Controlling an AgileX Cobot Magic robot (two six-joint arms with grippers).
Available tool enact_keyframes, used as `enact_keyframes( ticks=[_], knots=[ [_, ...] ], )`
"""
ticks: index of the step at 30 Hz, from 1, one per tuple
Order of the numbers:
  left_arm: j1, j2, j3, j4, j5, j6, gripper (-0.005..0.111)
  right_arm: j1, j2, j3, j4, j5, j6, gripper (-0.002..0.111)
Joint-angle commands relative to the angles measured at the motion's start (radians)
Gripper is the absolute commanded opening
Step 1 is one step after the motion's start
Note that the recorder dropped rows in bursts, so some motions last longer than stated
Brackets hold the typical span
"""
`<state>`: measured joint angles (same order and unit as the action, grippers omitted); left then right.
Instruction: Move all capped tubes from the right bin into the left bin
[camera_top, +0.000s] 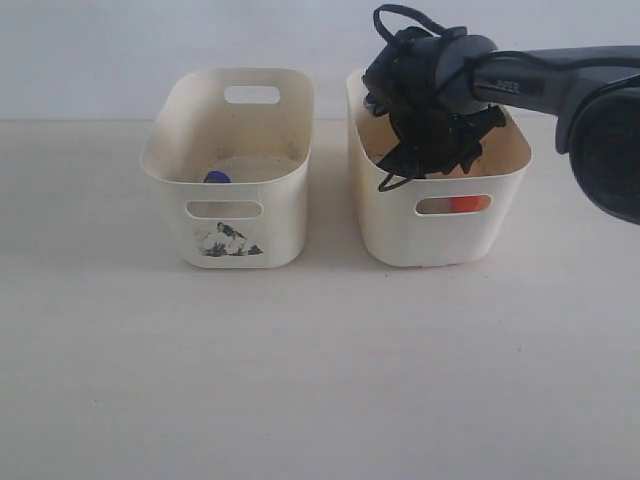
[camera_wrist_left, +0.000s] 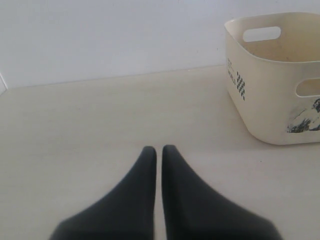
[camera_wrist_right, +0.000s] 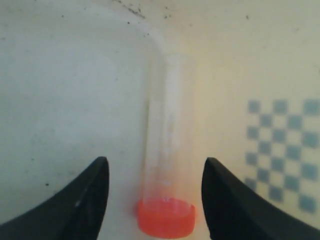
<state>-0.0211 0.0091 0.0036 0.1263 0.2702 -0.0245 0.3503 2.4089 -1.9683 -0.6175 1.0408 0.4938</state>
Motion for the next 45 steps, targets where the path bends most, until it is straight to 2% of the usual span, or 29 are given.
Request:
enact_keyframes(
  ticks=[1,21,23,26,29,37,45],
  knots=[
    [0.001,-0.002,-0.004,-0.011,-0.009,-0.012,0.004,-0.003,0.005,0.001,-0.018,-0.005,0.013,0.053],
    [0.001,-0.002,-0.004,-0.011,-0.009,-0.012,0.004,-0.003,0.067,0.001,-0.030,0.051,0.023,0.051],
    [0.001,-0.002,-0.004,-0.011,-0.009,-0.012,0.004,-0.003,0.067,0.001,-0.045,0.066,0.032,0.042],
    [0.001,-0.002,-0.004,-0.011,-0.009,-0.012,0.004,-0.003,0.067,0.001,-0.049,0.070,0.027,0.019],
    [0.001,-0.002,-0.004,-0.011,-0.009,-0.012,0.004,-0.003,0.067,0.001,-0.049,0.074,0.027,0.000],
    [0.001,-0.002,-0.004,-0.011,-0.009,-0.012,0.004,-0.003,0.051,0.001,-0.049,0.080,0.050,0.000],
    [0.001,-0.002,-0.004,-0.011,-0.009,-0.012,0.004,-0.003,-0.092,0.001,-0.044,-0.002,0.059,0.000]
  ],
)
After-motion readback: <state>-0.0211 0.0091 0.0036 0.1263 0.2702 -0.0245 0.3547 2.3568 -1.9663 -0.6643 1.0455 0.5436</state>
